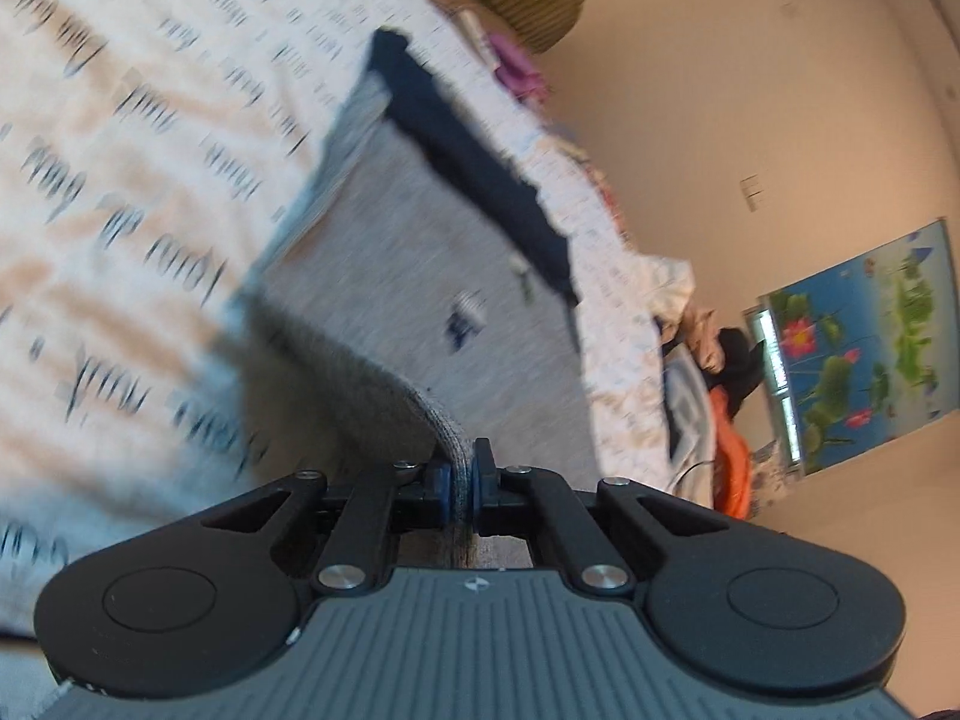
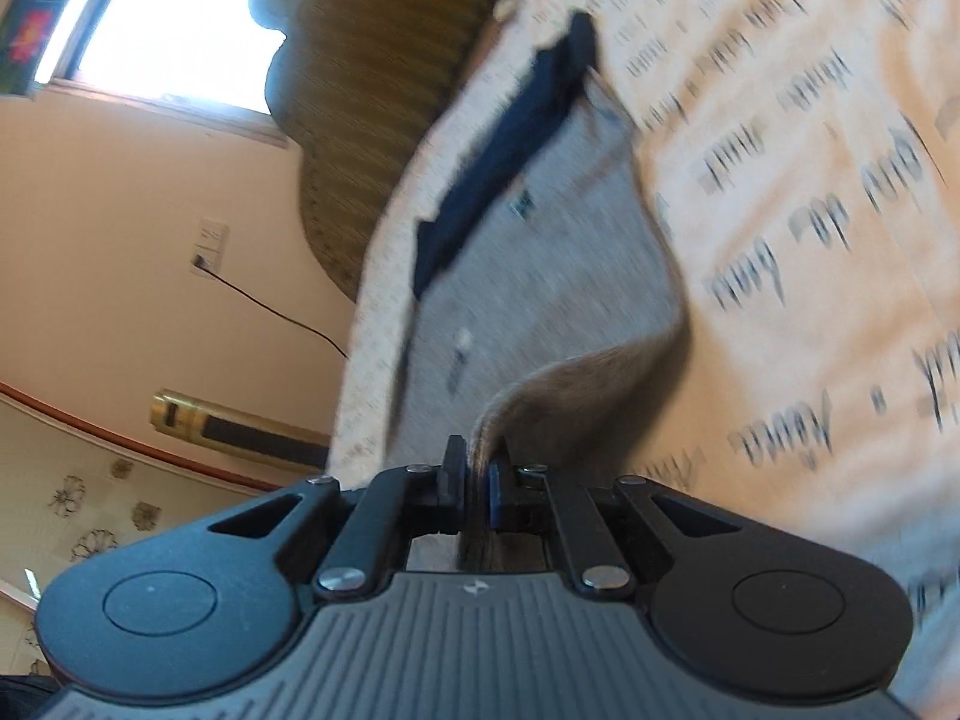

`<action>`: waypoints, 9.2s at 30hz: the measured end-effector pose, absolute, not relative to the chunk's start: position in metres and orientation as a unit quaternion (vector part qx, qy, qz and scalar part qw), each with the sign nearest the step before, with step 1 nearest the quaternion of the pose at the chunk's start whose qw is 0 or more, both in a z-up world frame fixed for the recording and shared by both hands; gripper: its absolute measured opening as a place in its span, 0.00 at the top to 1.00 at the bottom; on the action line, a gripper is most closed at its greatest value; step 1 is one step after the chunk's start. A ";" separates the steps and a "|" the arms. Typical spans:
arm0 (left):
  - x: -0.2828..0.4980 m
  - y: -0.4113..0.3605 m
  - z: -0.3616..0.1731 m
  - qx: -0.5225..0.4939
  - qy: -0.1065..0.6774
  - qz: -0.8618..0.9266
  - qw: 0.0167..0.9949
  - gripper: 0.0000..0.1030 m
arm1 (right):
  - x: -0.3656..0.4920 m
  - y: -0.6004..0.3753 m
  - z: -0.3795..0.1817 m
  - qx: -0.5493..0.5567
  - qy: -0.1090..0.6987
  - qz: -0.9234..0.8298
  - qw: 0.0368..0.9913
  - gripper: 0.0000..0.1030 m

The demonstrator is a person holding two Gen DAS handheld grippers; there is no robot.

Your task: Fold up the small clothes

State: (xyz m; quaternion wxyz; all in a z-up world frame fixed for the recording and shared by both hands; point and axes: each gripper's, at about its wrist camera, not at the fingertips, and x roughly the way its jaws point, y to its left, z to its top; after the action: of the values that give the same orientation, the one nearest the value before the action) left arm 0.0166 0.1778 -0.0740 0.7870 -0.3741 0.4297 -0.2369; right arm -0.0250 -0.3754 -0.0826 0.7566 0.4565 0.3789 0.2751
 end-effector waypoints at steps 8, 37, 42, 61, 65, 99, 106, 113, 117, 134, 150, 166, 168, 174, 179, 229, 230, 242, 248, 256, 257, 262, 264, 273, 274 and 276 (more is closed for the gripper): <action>0.084 0.160 -0.049 -0.358 0.413 -0.262 0.795 0.90 | 0.040 -0.392 -0.049 0.423 0.343 0.266 0.795 0.92; 0.049 0.176 -0.114 -0.372 0.481 -0.232 0.759 0.90 | 0.014 -0.316 -0.065 0.082 0.601 0.368 0.705 0.37; 0.052 0.179 -0.126 -0.376 0.493 -0.228 0.751 0.90 | -0.027 -0.372 -0.059 0.165 0.599 0.262 0.739 0.31; 0.039 0.175 -0.129 -0.358 0.506 -0.226 0.751 0.90 | -0.033 -0.342 -0.141 0.439 0.544 0.283 0.657 0.58; 0.038 0.179 -0.132 -0.359 0.511 -0.218 0.750 0.89 | -0.039 -0.359 -0.143 0.465 0.518 0.277 0.662 0.56; 0.035 0.193 -0.074 -0.396 0.422 -0.267 0.771 0.99 | -0.028 -0.366 -0.086 0.465 0.400 0.303 0.729 0.96; 0.088 0.187 -0.058 -0.437 0.387 -0.279 0.763 0.99 | 0.029 -0.380 -0.062 0.485 0.323 0.320 0.747 0.96; 0.188 0.175 -0.042 -0.430 0.365 -0.278 0.778 0.99 | 0.130 -0.399 -0.048 0.496 0.278 0.312 0.761 0.95; 0.265 0.160 -0.027 -0.398 0.343 -0.281 0.803 0.98 | 0.209 -0.404 -0.048 0.489 0.282 0.297 0.770 0.95; 0.386 0.150 -0.059 -0.301 0.328 -0.202 0.872 0.22 | 0.345 -0.424 -0.102 0.493 0.328 0.233 0.771 0.24; 0.426 0.085 -0.099 -0.032 0.395 -0.110 0.912 0.89 | 0.380 -0.349 -0.085 0.182 0.379 0.167 0.892 0.90; 0.436 0.106 -0.102 -0.074 0.369 -0.033 0.926 0.95 | 0.402 -0.372 -0.097 0.260 0.355 0.098 0.893 0.91; 0.431 0.109 -0.105 -0.081 0.354 -0.035 0.931 0.86 | 0.400 -0.370 -0.106 0.274 0.364 0.087 0.886 0.88; 0.363 0.149 -0.061 -0.134 0.297 -0.011 0.946 0.60 | 0.334 -0.398 -0.071 0.324 0.312 0.074 0.890 0.32; 0.254 0.165 -0.052 -0.201 0.268 -0.014 0.942 0.53 | 0.220 -0.405 -0.070 0.358 0.281 0.115 0.883 0.29; 0.084 0.150 -0.075 -0.435 0.335 -0.122 0.827 0.96 | 0.064 -0.328 -0.096 0.525 0.298 0.202 0.771 0.95; 0.077 0.154 -0.080 -0.437 0.341 -0.119 0.824 0.96 | 0.054 -0.326 -0.100 0.531 0.299 0.203 0.766 0.95; 0.041 0.171 -0.053 -0.265 0.323 -0.017 0.908 0.48 | 0.005 -0.360 -0.074 0.369 0.298 -0.008 0.881 0.82; 0.107 0.069 -0.016 -0.054 0.190 -0.031 0.980 0.18 | 0.087 -0.291 -0.024 0.236 0.266 0.016 0.935 0.70; 0.225 0.001 -0.119 0.027 0.343 -0.011 0.939 0.21 | 0.204 -0.200 -0.077 0.108 0.366 0.009 0.924 0.66; 0.223 0.004 -0.122 0.024 0.331 -0.014 0.943 0.17 | 0.202 -0.202 -0.083 0.106 0.359 0.009 0.927 0.62; 0.221 0.017 -0.123 0.012 0.336 -0.020 0.942 0.13 | 0.190 -0.208 -0.086 0.122 0.341 0.013 0.932 0.59; 0.216 0.019 -0.117 0.010 0.337 -0.012 0.941 0.13 | 0.186 -0.209 -0.080 0.128 0.342 0.007 0.931 0.58; 0.171 0.016 -0.105 0.015 0.342 -0.012 0.940 0.13 | 0.152 -0.196 -0.076 0.088 0.341 -0.004 0.936 0.41; 0.168 0.017 -0.106 0.018 0.341 -0.012 0.940 0.13 | 0.149 -0.194 -0.077 0.084 0.342 -0.006 0.936 0.41; 0.162 0.018 -0.107 0.017 0.342 -0.012 0.939 0.13 | 0.145 -0.192 -0.076 0.078 0.344 -0.008 0.936 0.40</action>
State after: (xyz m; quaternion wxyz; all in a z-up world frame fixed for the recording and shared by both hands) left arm 0.1621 0.0175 -0.1069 0.9393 0.0170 0.3424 -0.0120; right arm 0.1449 -0.1918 -0.0762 0.9358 0.0780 0.3436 -0.0081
